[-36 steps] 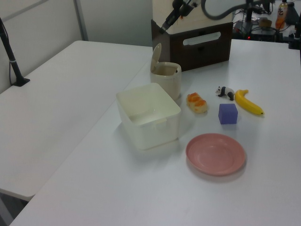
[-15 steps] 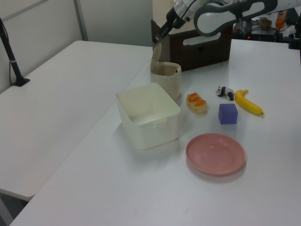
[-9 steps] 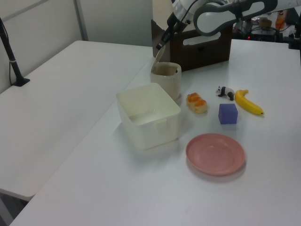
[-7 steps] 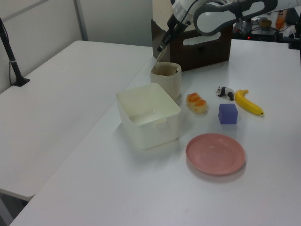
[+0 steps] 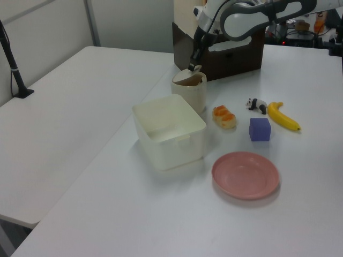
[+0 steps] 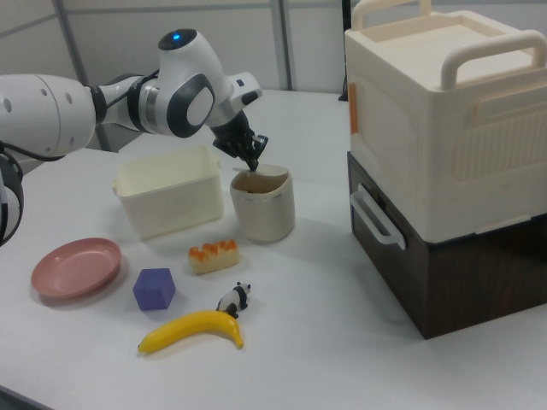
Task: Close the trash can
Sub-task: 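Push the raised flip lid down onto the trash can with the gripper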
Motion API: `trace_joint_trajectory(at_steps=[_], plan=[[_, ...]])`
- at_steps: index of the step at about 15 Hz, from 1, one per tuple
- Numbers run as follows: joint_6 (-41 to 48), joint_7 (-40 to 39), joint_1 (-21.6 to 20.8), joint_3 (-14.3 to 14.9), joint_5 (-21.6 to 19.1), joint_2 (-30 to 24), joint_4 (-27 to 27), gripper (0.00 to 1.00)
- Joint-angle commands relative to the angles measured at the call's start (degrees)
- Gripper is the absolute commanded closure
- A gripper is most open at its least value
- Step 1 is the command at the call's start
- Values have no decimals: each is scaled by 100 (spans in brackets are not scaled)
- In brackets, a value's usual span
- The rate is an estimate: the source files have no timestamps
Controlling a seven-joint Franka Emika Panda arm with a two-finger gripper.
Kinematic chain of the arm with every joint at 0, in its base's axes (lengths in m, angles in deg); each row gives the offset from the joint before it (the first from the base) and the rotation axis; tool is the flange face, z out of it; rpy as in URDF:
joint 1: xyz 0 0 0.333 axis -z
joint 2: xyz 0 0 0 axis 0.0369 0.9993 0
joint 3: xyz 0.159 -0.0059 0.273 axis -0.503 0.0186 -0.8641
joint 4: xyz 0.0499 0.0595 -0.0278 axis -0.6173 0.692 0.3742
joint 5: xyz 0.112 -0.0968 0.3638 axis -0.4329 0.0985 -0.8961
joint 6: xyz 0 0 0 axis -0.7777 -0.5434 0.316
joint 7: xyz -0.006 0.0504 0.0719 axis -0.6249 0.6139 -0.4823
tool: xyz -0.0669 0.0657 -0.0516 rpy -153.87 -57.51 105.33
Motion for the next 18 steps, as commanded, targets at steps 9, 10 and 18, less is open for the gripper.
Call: trace_joint_trajectory(at_steps=[9, 10, 18], plan=[[247, 70, -138, 19, -68, 233, 204, 100], [247, 70, -138, 19, -68, 225, 195, 100], [1369, 78, -138, 45, -68, -547, 125, 100]])
